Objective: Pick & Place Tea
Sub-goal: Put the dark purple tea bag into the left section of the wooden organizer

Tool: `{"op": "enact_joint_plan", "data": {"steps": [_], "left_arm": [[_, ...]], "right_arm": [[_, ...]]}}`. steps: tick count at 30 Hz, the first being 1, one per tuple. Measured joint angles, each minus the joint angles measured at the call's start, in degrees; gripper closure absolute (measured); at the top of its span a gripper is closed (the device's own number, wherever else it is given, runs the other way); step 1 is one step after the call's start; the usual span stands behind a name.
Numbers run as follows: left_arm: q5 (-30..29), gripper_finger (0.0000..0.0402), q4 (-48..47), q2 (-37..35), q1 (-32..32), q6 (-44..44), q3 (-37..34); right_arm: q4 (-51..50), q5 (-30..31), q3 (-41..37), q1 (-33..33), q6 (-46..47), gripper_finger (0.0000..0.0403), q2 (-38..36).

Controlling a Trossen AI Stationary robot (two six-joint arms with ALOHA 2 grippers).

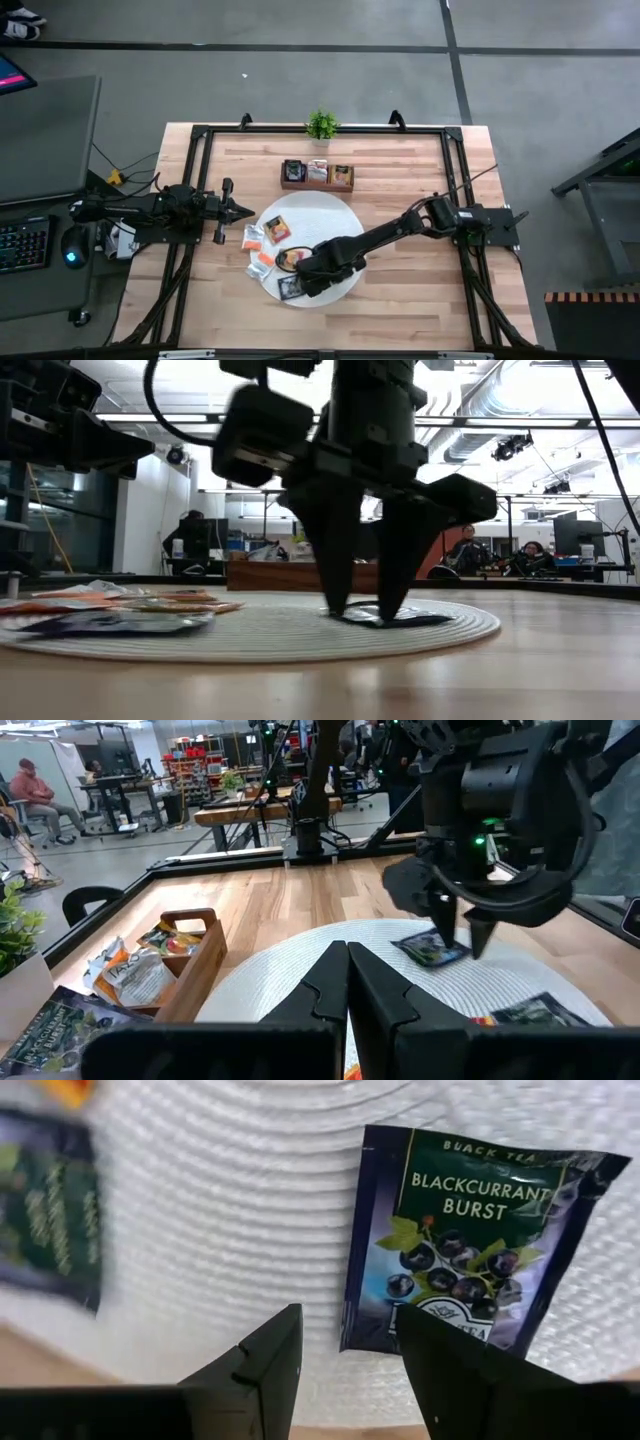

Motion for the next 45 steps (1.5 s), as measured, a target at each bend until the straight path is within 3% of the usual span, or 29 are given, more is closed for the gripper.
{"op": "enact_joint_plan", "data": {"steps": [6,19,31,45], "left_arm": [[0.0,0.0401,0.01,0.0,0.01,-0.01,0.0],[0.0,0.0401,0.0,0.0,-0.01,0.01,0.0],[0.0,0.0401,-0.01,0.0,0.0,-0.01,0.0],[0.0,0.0401,-0.02,0.0,0.0,-0.01,0.0]], "right_arm": [[-6.98,4.95,-0.25,-1.26,-0.31,0.0237,-0.85],[-11.84,5.75,-0.35,-1.37,-1.45,0.0237,-2.6],[-22.87,12.27,-0.7,-1.0,2.66,0.0237,-7.39],[-7.54,7.21,-11.34,-4.1,1.33,0.0223,-7.7]]}}
